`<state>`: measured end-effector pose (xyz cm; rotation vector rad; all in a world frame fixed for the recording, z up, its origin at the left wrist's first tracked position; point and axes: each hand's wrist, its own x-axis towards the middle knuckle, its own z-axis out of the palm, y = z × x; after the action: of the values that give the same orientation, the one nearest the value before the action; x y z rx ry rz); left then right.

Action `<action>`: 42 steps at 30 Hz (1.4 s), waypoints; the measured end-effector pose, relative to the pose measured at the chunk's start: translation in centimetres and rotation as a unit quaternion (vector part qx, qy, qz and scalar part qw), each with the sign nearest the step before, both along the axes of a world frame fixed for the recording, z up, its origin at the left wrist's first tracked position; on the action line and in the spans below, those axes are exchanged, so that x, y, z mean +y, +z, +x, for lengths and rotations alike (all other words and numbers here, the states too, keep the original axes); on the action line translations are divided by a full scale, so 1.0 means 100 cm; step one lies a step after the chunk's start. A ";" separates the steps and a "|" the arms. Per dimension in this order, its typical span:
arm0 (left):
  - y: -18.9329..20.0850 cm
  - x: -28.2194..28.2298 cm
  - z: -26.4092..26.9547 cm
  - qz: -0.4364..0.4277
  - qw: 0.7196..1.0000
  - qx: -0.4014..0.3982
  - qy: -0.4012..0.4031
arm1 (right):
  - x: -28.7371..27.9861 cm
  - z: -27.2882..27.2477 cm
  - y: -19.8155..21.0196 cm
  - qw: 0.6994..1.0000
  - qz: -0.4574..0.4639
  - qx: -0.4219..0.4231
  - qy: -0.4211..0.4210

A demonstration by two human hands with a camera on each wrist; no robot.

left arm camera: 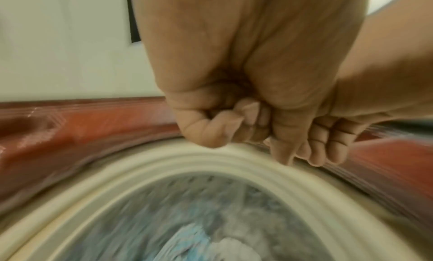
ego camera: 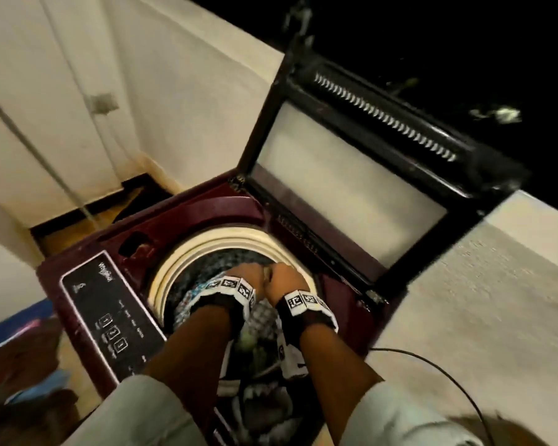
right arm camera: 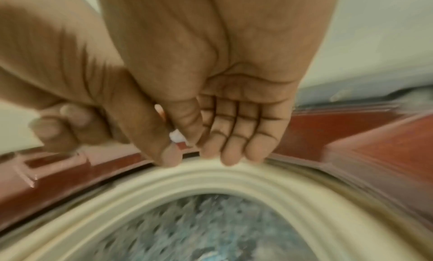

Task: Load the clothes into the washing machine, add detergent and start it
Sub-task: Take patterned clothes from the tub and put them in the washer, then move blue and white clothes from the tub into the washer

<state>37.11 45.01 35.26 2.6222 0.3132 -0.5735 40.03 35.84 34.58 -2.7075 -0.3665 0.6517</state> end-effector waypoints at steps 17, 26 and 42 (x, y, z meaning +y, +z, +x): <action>0.038 -0.185 -0.127 0.050 0.966 -0.105 -0.230 | -0.193 -0.178 0.045 0.957 -0.015 -0.145 -0.252; -0.012 -0.334 -0.237 0.054 0.929 -0.051 -0.363 | -0.331 -0.314 -0.008 0.926 -0.004 -0.061 -0.372; -0.137 -0.456 -0.364 0.117 0.871 0.145 -0.455 | -0.438 -0.452 -0.131 0.882 0.034 0.132 -0.450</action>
<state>0.72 -0.62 21.60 2.7938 -0.8872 -1.2947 -5.20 -7.97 21.46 -2.2877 0.8732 0.6608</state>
